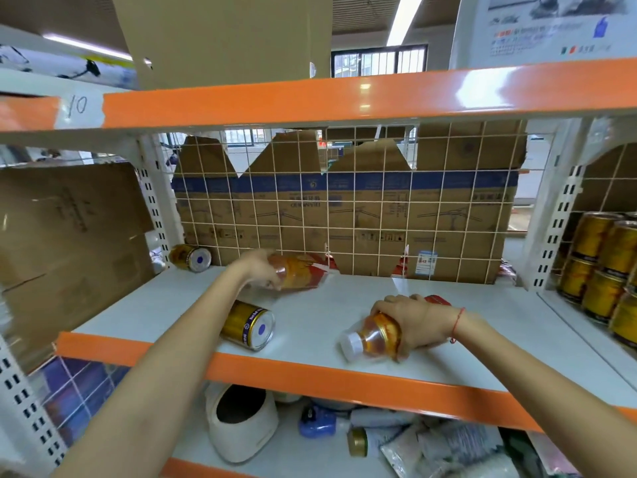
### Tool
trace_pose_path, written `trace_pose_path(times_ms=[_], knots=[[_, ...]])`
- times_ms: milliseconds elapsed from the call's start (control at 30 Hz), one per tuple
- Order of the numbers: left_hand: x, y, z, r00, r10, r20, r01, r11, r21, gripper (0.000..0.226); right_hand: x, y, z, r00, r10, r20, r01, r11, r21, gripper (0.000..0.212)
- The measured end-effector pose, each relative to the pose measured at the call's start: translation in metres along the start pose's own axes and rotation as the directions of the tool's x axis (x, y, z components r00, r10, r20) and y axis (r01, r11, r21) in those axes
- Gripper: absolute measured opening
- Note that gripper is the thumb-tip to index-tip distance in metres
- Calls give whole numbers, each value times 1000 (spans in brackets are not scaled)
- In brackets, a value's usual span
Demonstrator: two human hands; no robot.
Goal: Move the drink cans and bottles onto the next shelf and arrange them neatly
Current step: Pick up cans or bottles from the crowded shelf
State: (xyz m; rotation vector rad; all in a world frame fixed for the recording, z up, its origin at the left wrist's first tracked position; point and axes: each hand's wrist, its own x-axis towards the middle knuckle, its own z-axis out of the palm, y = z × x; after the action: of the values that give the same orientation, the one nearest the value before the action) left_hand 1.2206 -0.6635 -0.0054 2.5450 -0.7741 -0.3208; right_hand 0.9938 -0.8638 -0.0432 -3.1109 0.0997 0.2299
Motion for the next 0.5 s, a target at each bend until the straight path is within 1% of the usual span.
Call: trace_pose_path(times_ms=[33, 67, 133, 233, 300, 400, 500], knots=[[-2, 6, -10, 999, 36, 35, -36, 999, -1, 89, 1, 0, -1, 1000, 11, -10, -11, 1000, 19, 75], [-5, 14, -20, 995, 72, 73, -75, 996, 40, 89, 0, 1, -2, 999, 24, -25, -23, 999, 45, 74], [-8, 30, -38, 975, 147, 167, -175, 970, 170, 84, -1, 5, -5, 996, 54, -66, -46, 992, 118, 73], [-12, 54, -51, 920, 260, 294, -352, 878, 324, 76, -5, 16, -8, 977, 131, -166, -86, 963, 254, 75], [-11, 68, -50, 885, 321, 338, -435, 828, 354, 74, -7, 23, -11, 949, 211, -233, -118, 927, 357, 75], [-6, 85, -37, 855, 394, 336, -507, 771, 386, 63, -14, 29, -16, 881, 344, -325, -117, 824, 555, 74], [-1, 95, -18, 834, 487, 257, -551, 747, 373, 48, -19, 30, -17, 756, 535, -377, -77, 645, 761, 71]])
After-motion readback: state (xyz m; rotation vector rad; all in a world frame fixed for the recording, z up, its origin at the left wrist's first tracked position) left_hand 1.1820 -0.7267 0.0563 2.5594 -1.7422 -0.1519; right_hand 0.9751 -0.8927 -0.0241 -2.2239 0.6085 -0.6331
